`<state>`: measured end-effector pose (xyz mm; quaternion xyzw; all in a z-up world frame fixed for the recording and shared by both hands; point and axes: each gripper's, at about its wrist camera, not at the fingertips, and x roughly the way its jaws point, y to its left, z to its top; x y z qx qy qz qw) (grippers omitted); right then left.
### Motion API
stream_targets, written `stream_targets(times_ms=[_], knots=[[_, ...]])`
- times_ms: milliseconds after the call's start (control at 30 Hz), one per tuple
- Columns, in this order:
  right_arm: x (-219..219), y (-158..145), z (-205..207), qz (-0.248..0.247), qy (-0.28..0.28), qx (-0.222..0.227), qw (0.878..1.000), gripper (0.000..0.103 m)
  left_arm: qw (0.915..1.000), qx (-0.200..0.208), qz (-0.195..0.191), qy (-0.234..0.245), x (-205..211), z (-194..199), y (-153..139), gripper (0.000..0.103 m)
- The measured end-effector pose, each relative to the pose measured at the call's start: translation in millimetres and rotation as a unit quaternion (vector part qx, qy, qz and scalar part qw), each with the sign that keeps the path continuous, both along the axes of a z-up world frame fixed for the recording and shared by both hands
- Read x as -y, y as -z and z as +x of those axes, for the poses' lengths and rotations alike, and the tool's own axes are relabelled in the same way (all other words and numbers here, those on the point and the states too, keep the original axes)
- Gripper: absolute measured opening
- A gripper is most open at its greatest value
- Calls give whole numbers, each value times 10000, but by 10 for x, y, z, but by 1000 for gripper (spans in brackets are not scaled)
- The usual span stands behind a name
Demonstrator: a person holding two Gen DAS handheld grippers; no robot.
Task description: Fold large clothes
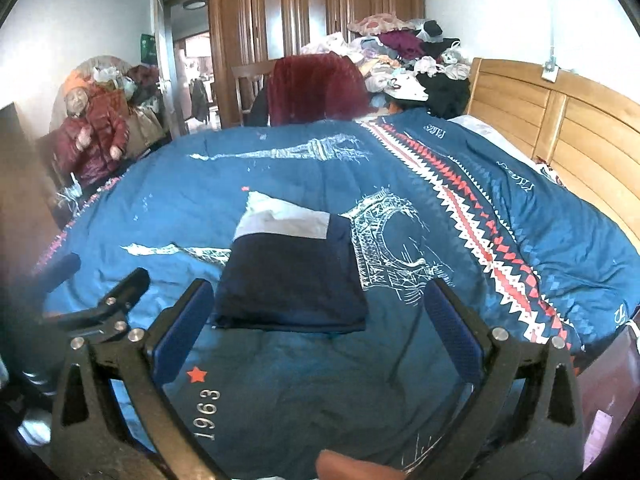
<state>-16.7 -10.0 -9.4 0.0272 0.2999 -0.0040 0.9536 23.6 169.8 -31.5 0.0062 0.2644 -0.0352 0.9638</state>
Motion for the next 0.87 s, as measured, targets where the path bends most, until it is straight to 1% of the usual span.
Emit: stream_targets(times_ms=[67,233,367,533,633,767,867], knots=[[28,-31,-26,101,12,-2,9999,103,10000,33,-28,38,20,-69,-96,103],[22,-112,-78,141,42,24,9999,103,9999,105,-82,5,-16,-164,-282,103],[35,-137,-71,314,-93,33,9995,103,9998,168,-66,-93,-94,-227,-385,103],[-3,-122,-41,394,-220,-39,9990,103,9997,217,-51,-129,-157,-249,-441,103],[-29,-116,-17,279,-223,-29,9994,103,9996,224,-41,-140,-158,-211,-437,103],[-64,-109,4,254,-285,-48,9993,103,9997,186,-18,-142,-158,-190,-428,103],[-82,-114,7,255,-309,-17,9992,103,9997,173,-71,-177,-174,-167,-420,103]])
